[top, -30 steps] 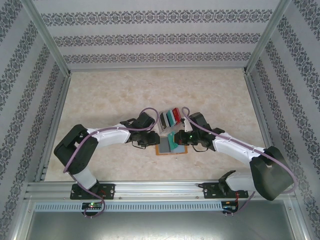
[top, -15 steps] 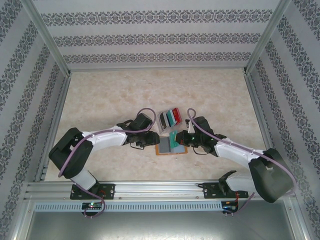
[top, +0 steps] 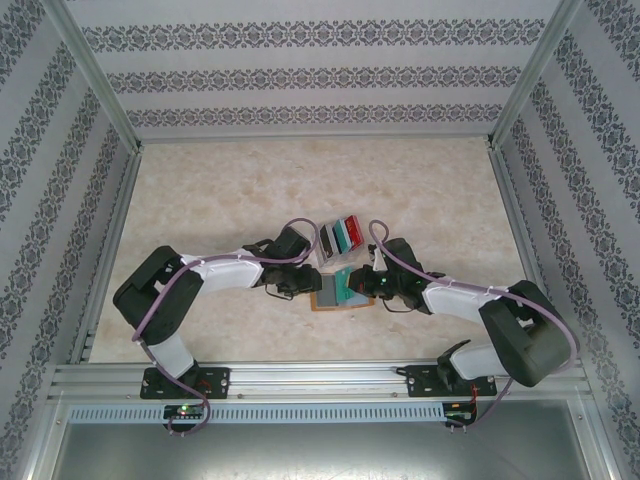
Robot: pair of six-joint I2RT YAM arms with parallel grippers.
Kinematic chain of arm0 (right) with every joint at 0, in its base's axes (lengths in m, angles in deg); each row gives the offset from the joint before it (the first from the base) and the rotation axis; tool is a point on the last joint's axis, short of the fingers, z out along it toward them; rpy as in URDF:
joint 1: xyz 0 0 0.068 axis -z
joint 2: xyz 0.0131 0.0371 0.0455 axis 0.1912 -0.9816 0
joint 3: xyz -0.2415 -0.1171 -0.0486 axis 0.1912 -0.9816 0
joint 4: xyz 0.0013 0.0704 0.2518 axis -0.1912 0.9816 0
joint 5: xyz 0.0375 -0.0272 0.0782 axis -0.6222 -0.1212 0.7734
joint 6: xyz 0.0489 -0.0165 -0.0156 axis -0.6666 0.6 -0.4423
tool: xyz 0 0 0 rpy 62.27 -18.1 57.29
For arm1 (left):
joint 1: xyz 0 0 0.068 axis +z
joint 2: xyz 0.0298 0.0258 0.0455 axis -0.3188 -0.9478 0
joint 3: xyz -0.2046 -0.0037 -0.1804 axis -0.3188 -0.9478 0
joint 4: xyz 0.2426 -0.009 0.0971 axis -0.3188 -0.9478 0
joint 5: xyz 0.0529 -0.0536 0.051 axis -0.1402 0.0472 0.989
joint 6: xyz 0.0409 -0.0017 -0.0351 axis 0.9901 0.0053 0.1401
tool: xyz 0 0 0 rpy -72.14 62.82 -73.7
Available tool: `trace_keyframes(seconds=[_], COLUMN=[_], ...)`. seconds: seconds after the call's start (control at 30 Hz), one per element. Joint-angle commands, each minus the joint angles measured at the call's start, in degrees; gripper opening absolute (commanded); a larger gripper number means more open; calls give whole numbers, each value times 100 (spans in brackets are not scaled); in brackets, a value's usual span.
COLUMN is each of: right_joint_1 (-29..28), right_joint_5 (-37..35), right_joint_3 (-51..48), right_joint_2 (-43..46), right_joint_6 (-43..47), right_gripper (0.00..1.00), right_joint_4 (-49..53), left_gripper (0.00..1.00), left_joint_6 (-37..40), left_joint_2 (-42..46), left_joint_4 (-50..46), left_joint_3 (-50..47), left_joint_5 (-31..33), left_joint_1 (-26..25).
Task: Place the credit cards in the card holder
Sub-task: Insert the credit card into the card slot.
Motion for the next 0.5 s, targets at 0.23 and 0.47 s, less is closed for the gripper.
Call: trace_keyframes(seconds=[0.23,0.47], right_joint_1=[-179,-96], right_joint_5=[221,-14], right_joint_3=[-141,-304], right_joint_2=[-93,-3], right_joint_6=[-87,-120], right_gripper=[0,0], right_joint_4=[-151,-22], left_gripper=[30,28], left_joint_6=[-51,-71], left_joint_2=[-124,-97], left_joint_4=[-58,-110], left_joint_3=[106,93], left_joint_5=[-17,38], left_joint_1=[-69,-69])
